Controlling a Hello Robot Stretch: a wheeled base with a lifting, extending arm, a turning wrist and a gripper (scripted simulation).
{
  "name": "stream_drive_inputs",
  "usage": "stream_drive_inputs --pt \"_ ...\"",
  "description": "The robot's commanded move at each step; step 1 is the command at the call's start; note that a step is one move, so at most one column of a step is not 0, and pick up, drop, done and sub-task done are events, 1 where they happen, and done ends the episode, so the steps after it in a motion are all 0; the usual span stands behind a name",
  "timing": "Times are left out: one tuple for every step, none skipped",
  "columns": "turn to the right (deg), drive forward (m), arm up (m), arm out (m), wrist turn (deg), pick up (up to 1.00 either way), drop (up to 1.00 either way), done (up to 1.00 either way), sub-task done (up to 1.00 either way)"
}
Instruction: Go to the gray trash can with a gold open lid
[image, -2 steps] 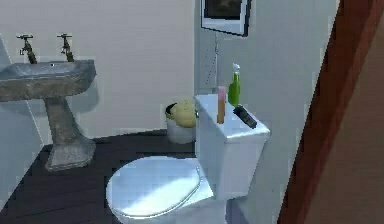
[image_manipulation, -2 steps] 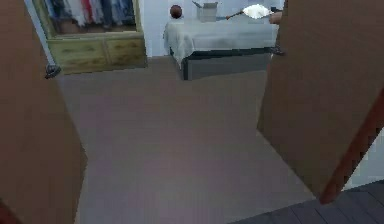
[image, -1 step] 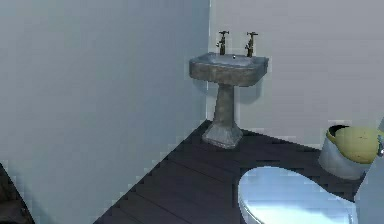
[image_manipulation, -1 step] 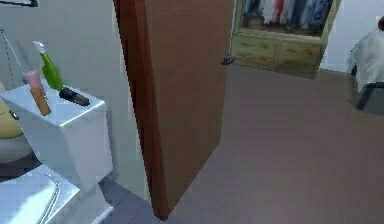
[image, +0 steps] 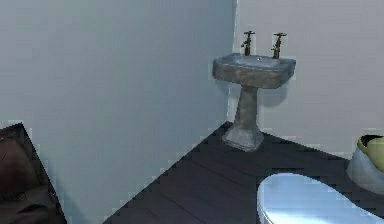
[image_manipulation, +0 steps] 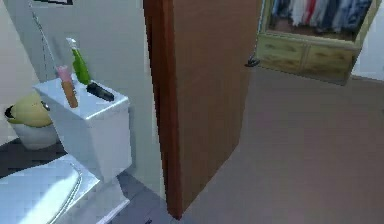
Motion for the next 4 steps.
stream_drive_inputs --pt "0.0 0.95 0.0 0.0 0.0 0.0 0.0 0.0 0.0" --pt "30.0 0.0 0.0 0.0 0.0 0.0 0.0 0.0 0.0" --pt "0.0 0.45 0.0 0.0 0.0 0.0 0.0 0.0 0.0" --pt "42.0 0.0 0.0 0.0 0.0 0.0 0.0 0.0 0.0"
